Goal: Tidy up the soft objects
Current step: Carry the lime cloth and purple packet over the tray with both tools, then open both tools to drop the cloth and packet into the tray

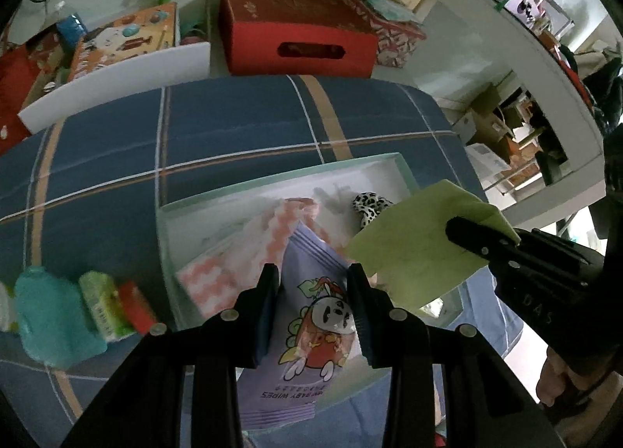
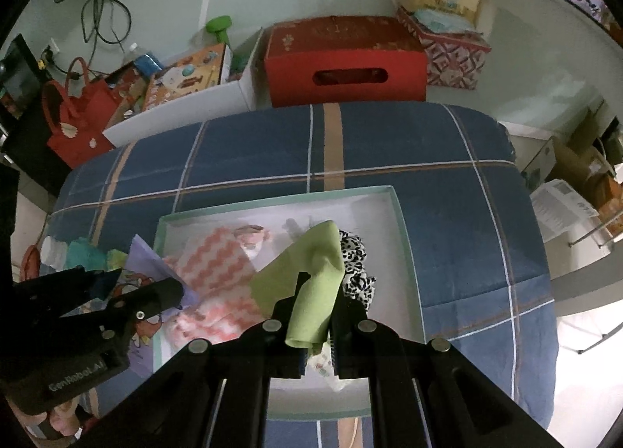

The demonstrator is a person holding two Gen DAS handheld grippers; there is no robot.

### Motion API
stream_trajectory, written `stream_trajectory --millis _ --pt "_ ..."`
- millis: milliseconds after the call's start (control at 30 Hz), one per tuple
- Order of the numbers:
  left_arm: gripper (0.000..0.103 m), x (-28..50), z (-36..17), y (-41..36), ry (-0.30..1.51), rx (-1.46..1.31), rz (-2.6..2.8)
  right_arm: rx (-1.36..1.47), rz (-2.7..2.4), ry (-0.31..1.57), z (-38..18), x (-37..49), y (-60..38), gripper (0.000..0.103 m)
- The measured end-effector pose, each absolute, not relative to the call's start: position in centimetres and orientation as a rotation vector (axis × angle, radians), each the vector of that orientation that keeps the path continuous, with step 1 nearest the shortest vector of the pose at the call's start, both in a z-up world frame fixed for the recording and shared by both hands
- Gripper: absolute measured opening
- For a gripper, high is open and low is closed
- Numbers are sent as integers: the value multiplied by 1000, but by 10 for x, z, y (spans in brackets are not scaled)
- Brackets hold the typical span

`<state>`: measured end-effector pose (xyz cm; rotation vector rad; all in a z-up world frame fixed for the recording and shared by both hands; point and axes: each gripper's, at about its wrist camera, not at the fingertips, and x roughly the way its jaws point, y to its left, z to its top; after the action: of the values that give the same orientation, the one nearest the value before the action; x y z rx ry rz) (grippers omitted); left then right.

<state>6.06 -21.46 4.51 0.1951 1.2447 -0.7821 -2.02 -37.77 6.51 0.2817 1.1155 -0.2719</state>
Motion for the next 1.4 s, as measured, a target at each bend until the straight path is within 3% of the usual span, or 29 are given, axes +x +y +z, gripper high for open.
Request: stream_trajectory --millis 500,633,833,933,967,1033,1067,1400 --pt "40 90 -9 -226 1325 164 -763 267 -251 1187 18 -2 -383 12" --pt "59 90 -7 -224 1319 173 -751 255 -247 1208 14 -3 -383 12" --pt "71 88 2 -217 1297 189 -721 237 -260 1199 21 -8 -381 37" --pt "72 86 8 -213 1281 205 -703 236 -260 1196 26 -12 -379 41" --pt "79 85 10 -211 1277 206 -700 233 -261 1196 28 -13 -378 44" --pt "90 84 16 -206 1266 195 -694 222 -265 1192 33 -15 -376 64" --pt "91 83 19 -203 1258 187 -693 218 -269 1190 36 -17 -375 68" --pt "95 80 46 -170 1226 178 -636 213 -302 1216 50 -31 -369 70"
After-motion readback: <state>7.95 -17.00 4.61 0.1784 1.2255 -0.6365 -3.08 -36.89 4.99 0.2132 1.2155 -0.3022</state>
